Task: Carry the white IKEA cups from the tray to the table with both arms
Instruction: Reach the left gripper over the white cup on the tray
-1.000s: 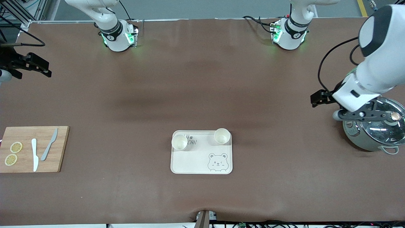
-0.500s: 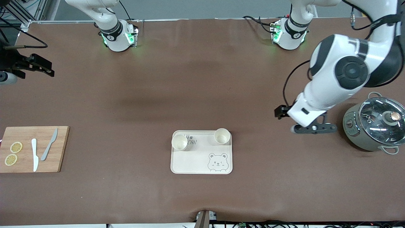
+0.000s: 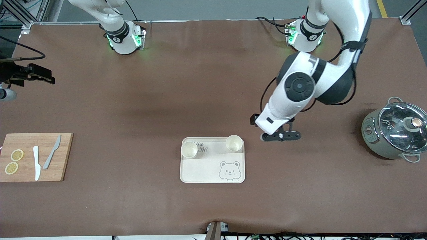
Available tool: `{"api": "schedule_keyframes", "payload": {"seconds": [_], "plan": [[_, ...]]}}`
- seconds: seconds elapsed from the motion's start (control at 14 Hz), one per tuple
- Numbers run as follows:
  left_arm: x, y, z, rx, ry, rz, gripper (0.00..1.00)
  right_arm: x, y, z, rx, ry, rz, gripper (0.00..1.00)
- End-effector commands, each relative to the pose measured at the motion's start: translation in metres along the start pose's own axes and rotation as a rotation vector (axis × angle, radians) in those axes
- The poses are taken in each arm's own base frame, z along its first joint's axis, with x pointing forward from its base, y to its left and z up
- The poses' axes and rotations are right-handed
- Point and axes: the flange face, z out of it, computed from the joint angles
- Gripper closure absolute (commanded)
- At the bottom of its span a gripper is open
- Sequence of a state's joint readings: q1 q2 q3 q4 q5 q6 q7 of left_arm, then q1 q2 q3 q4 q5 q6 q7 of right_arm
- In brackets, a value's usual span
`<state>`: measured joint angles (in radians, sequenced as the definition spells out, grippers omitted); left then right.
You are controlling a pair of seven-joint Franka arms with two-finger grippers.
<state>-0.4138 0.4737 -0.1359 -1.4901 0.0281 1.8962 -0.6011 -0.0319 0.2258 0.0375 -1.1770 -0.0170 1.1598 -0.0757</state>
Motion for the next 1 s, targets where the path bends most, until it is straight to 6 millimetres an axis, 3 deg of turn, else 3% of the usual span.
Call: {"api": "schedule_keyframes", "payload": {"seconds": [0.0,0.21,0.36,0.57,0.79,0.86,0.93], "plan": [[-0.002,0.039,0.051,-0.016,0.005,-0.085,0.0,0.016,0.001,-0.008,0.0,-0.012,-0.003,0.0],[-0.001,0.067,0.106,-0.055,0.035,-0.165,0.0,0.024,0.003,-0.012,-0.004,-0.031,0.01,0.0],[0.0,0.076,0.13,-0.074,0.051,-0.217,0.04,0.025,0.005,-0.013,-0.001,-0.029,0.012,0.0],[0.001,0.068,0.147,-0.041,0.045,-0.227,0.18,0.031,0.006,-0.013,-0.001,-0.04,0.014,0.0],[0.003,0.066,0.154,-0.037,0.039,-0.247,0.43,0.029,0.002,-0.027,-0.008,-0.039,0.013,0.0],[0.004,0.066,0.153,-0.038,0.04,-0.258,0.48,0.03,0.001,-0.027,-0.009,-0.036,0.013,0.0],[0.003,0.067,0.15,-0.041,0.043,-0.267,0.47,0.029,0.003,-0.029,-0.004,-0.028,0.013,0.0]]}}
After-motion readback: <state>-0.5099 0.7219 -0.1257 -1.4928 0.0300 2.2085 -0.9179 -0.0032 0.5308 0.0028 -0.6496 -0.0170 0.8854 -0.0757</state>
